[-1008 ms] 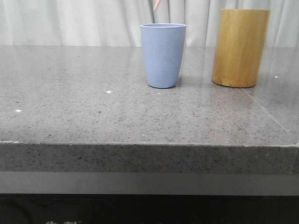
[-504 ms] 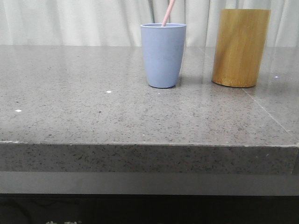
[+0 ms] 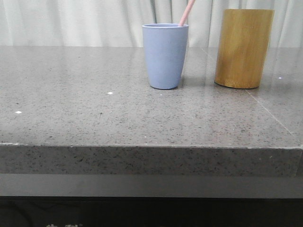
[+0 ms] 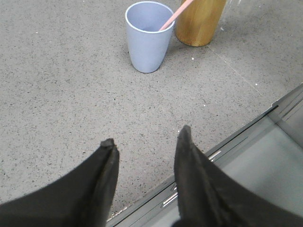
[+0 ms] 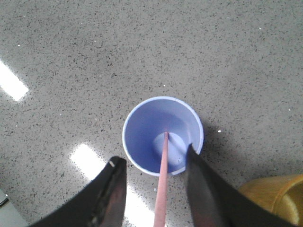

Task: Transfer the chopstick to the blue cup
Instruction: 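Release the chopstick and raise the right gripper away from the cup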

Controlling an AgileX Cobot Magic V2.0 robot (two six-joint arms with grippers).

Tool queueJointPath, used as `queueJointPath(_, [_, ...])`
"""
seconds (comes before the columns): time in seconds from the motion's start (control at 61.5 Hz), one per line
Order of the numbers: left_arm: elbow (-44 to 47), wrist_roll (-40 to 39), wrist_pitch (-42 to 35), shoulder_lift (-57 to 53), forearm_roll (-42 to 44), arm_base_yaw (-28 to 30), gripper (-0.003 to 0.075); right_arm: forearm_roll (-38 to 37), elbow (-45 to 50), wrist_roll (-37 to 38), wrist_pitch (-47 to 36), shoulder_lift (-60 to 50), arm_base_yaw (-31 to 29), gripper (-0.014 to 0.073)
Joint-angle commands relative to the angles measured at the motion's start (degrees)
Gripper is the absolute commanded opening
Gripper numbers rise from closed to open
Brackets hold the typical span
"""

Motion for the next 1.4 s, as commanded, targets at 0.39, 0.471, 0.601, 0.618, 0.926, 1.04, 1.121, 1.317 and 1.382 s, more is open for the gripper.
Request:
queueJointPath(0.39, [-1.52,-0.53,-3.92,-0.21,-1.09,0.13,0.0295,-10.36,-1.12,8.98,0.54,-17.33,-0.15,0.0351])
queueJointPath(0.471, [-1.52,-0.53,-3.92,-0.21,-1.09,0.13,0.0295,-10.42,3.81,8.98,-1.34,-22.82,-0.15,0.0351])
queueJointPath(0.601, [-1.52,-0.53,-3.92,-0.21,-1.09,0.13,0.0295,-10.47,13.69,8.98,-4.65,-31.60,-0.20,0.0351])
queueJointPath(0.618, [-1.52,-0.53,-3.92,-0.21,-1.09,0.13,0.0295,-10.47,14.84,8.98,-5.03,-33.13,-0.20,0.0351])
queueJointPath(0.926, [-1.52,-0.53,-3.92,-0.21,-1.09,0.13,0.0295,-10.53,37.77,8.98,-10.39,-50.84,-0.20,0.0351])
queueJointPath(1.04, [-1.52,-0.53,-3.92,-0.21,-1.09,0.13,0.0295,-10.53,43.91,8.98,-11.82,-56.43,-0.20,0.0351])
queueJointPath(1.121, [-1.52,-0.53,-3.92,-0.21,-1.09,0.13,0.0294,-10.53,47.54,8.98,-12.59,-59.41,-0.20,0.0351])
queueJointPath(1.317, [-1.52,-0.53,-3.92,-0.21,-1.09,0.13,0.0291,-10.53,51.95,8.98,-12.15,-63.80,-0.20,0.0351])
queueJointPath(1.382, [-1.52,-0.53,-3.92,-0.21,-1.09,0.13,0.0264,-10.53,52.29,8.98,-12.15,-64.37,-0.20,0.0343])
